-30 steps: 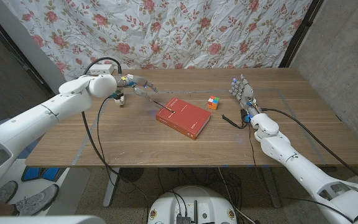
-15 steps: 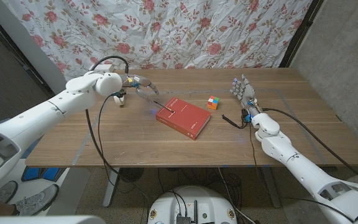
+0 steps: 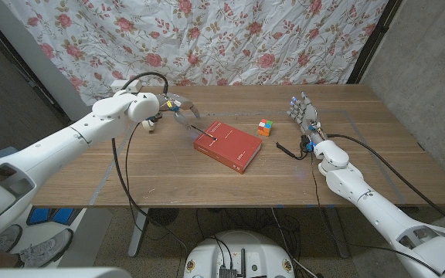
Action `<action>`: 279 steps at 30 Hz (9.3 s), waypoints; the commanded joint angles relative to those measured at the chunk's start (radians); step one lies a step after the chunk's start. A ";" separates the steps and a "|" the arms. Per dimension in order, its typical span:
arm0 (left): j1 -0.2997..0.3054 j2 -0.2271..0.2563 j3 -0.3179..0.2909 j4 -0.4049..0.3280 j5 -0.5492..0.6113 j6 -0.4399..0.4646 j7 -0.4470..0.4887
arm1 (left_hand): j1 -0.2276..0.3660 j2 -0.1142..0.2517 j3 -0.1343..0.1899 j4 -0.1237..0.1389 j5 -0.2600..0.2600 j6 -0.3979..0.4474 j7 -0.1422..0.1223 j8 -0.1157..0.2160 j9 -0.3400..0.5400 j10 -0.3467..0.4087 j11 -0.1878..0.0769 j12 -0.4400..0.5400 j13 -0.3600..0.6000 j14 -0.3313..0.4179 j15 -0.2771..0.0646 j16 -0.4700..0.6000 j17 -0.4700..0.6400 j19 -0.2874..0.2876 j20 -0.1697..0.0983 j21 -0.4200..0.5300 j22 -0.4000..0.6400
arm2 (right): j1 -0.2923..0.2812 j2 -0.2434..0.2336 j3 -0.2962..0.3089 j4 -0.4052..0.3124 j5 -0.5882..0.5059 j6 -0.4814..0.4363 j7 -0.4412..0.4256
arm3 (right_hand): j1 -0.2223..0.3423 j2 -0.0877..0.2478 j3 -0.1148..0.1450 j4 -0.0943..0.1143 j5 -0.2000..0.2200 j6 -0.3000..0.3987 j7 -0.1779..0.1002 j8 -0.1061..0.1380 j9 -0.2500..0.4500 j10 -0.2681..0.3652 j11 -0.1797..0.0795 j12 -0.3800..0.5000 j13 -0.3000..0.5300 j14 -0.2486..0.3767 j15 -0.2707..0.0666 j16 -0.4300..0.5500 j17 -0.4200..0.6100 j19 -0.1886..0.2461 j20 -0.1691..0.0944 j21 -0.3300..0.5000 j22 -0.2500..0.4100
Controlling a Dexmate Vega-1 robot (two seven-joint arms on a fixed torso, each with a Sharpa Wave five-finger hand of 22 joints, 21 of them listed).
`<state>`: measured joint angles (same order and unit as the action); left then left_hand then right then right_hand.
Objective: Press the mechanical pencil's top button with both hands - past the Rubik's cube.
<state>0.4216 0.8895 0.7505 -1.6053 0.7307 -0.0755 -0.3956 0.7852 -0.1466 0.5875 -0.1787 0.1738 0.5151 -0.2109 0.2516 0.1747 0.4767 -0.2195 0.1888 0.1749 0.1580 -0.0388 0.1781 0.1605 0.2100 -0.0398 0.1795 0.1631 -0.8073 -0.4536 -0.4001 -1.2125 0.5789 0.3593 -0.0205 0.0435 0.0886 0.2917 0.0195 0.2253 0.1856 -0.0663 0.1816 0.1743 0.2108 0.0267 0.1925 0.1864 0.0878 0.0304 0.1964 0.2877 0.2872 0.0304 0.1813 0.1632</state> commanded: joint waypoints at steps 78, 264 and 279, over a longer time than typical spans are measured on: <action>0.002 -0.082 0.067 0.103 0.071 0.010 0.131 | 0.229 0.141 -0.152 0.007 0.007 0.393 0.052 -0.005 0.006 0.413 -0.002 0.013 -0.001 0.253 -0.177 0.009 0.008 0.140 -0.110 0.013 0.004 | 0.002 -0.004 -0.003 0.012 -0.017 -0.006 -0.020 | -0.002 0.005 0.017 0.008 0.006 0.042 -0.014 0.011 0.002 0.026 0.001 0.006 0.003 0.012 -0.003 0.011 -0.021 0.008 0.002 0.006 0.003; 0.204 -0.323 -0.028 -0.234 -0.405 0.717 0.541 | 0.332 0.171 -0.259 0.016 0.007 0.700 0.083 -0.043 0.010 0.778 -0.005 0.004 0.008 0.384 -0.179 -0.002 0.008 0.202 -0.084 0.006 0.007 | -0.122 -0.182 -0.067 -0.375 -0.689 -0.082 -0.403 | 0.029 0.024 0.052 -0.022 -0.007 0.058 -0.051 0.001 0.001 -0.003 0.001 -0.013 0.003 -0.008 -0.015 0.014 -0.043 -0.002 -0.008 0.000 0.003; 0.210 -0.361 -0.034 -0.229 -0.517 0.733 0.606 | 0.330 0.172 -0.264 0.016 0.008 0.699 0.082 -0.045 0.011 0.780 -0.005 0.002 0.008 0.374 -0.178 -0.004 0.007 0.197 -0.077 0.007 0.007 | -0.120 -0.199 -0.080 -0.394 -0.786 -0.097 -0.430 | 0.030 0.023 0.054 -0.032 -0.012 -0.010 -0.135 -0.013 0.000 -0.084 0.003 -0.015 0.002 -0.048 0.028 0.009 -0.041 -0.034 0.035 -0.001 0.004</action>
<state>0.6283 0.5587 0.7245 -1.8398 0.2933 0.6478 0.1676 1.1103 0.0156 0.3257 -0.1647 0.1778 1.2090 -0.1340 0.2041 0.1845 1.2255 -0.2021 0.1926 0.1794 0.5346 -0.0490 0.1781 0.1678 0.4110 -0.0483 0.1874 0.1650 -0.9274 -0.6375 -0.4698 -1.5854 -0.1272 0.2816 -0.4284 0.0726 0.0991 0.3430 -0.0075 0.2175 0.1877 -0.1822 0.1771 0.1721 0.1329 0.0287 0.1771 0.1860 0.0458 0.0505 0.2068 0.2442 0.2562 0.0540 0.1813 0.1655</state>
